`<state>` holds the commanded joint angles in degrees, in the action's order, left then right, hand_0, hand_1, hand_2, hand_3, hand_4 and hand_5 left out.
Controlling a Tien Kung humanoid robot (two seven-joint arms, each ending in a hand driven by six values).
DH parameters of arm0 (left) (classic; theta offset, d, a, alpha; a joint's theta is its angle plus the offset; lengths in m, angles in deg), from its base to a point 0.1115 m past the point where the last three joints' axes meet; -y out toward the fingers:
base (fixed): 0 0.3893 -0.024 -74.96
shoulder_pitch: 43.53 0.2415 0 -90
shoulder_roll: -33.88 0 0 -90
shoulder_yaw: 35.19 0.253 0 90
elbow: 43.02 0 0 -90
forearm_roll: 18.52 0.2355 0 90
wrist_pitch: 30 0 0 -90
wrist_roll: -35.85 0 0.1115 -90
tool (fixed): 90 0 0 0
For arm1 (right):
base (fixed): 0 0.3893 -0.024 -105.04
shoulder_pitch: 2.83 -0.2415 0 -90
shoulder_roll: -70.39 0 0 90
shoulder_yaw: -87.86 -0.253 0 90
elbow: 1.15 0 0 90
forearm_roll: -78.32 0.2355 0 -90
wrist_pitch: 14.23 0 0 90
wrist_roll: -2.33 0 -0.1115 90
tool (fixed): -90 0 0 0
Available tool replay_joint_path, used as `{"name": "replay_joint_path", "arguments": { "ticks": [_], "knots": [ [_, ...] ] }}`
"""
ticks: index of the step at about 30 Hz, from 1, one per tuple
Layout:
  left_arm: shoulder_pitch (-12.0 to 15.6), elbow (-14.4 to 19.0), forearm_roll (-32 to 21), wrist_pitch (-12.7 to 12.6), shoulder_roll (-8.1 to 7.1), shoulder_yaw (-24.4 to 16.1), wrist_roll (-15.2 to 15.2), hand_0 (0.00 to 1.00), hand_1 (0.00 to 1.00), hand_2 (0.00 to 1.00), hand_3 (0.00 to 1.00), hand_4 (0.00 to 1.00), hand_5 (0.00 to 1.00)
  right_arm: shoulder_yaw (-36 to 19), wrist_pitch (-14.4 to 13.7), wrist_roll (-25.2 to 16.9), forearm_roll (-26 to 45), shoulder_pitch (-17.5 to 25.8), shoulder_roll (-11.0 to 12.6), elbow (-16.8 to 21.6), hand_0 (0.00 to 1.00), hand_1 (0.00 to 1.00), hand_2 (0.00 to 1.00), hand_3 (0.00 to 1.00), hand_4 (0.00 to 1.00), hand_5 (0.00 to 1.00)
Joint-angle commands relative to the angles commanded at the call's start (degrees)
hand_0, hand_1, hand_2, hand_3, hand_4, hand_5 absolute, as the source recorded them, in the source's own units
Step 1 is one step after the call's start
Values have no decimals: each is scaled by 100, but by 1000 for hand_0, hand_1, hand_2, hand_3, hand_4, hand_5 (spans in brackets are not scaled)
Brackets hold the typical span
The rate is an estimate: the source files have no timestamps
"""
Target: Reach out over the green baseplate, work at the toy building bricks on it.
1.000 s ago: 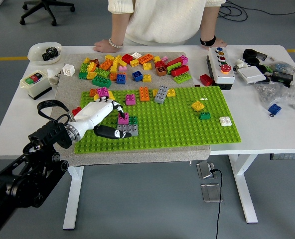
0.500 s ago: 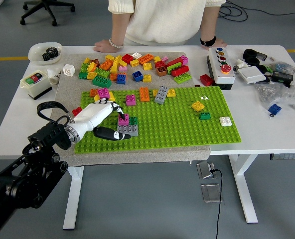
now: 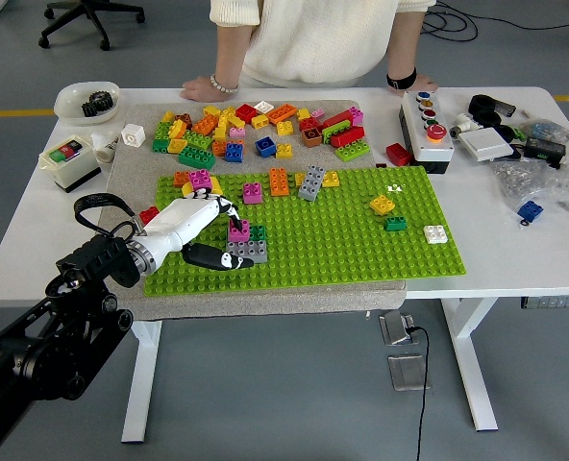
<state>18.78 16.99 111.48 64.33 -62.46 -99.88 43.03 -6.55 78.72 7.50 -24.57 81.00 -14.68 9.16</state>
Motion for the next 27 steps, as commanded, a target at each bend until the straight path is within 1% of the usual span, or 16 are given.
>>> {"name": "replay_joint_path", "arguments": {
  "ticks": [15, 27],
  "knots": [
    [11, 204, 0, 68, -19, -98, -49, 998, 934, 850, 589, 998, 542, -8, 0, 1, 3, -1, 2, 0, 745, 637, 676, 613, 854, 555],
    [19, 287, 0, 105, -33, -119, -73, 998, 933, 849, 589, 998, 540, -9, -4, 1, 17, -3, 1, 0, 745, 637, 676, 614, 855, 554]
  ]
}}
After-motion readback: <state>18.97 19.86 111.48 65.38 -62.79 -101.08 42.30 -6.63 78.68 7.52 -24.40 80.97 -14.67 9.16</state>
